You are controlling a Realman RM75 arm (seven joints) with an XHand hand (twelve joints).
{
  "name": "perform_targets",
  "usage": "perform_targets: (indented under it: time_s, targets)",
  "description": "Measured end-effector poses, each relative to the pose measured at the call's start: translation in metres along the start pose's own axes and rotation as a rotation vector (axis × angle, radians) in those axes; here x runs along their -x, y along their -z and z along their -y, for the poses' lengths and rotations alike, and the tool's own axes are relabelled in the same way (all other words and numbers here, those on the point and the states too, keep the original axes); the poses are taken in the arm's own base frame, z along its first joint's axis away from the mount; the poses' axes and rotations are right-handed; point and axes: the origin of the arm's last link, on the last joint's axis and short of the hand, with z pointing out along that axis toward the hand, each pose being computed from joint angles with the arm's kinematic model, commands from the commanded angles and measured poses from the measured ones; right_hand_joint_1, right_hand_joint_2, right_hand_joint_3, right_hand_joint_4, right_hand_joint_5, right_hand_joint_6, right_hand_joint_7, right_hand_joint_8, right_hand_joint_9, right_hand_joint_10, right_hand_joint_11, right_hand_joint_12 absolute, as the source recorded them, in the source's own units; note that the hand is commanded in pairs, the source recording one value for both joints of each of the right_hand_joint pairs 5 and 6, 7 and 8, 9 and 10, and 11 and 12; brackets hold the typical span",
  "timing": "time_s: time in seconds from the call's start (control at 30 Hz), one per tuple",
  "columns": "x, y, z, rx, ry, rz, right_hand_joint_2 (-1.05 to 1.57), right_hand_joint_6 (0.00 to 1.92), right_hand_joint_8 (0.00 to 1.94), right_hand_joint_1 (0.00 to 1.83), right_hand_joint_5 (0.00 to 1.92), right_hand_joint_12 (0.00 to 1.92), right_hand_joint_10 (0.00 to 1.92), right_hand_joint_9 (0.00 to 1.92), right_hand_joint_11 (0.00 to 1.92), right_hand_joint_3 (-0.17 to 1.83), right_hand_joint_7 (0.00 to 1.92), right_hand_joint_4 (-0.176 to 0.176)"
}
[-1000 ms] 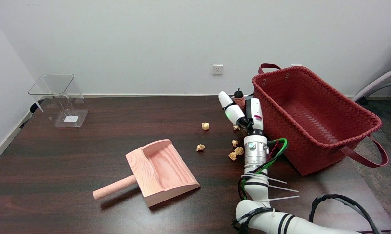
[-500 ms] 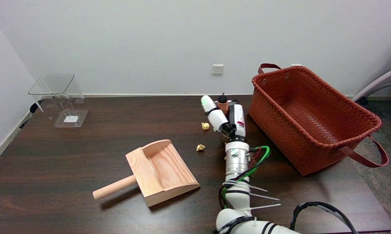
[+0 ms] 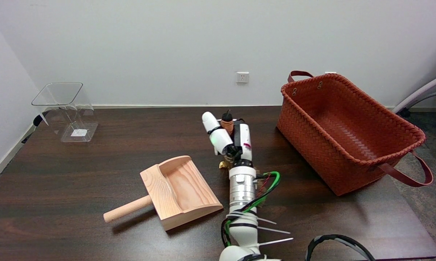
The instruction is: Sweep the paper balls into the dustpan.
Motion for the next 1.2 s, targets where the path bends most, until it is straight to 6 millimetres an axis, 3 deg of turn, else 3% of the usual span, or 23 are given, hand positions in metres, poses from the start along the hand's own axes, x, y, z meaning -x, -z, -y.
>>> perform_targets:
  time_s: [0.7,1.2]
  targets:
    - [0.045,0.020,0.023,0.055,-0.264,0.084,1.57,1.92,1.92,0.62,1.92,1.92,1.92,1.92,1.92,-0.17,1.92,0.000]
    - [0.042,0.016,0.056,0.015,-0.422,0.092,1.57,1.92,1.92,0.66,1.92,1.92,1.92,1.92,1.92,-0.17,1.92,0.000]
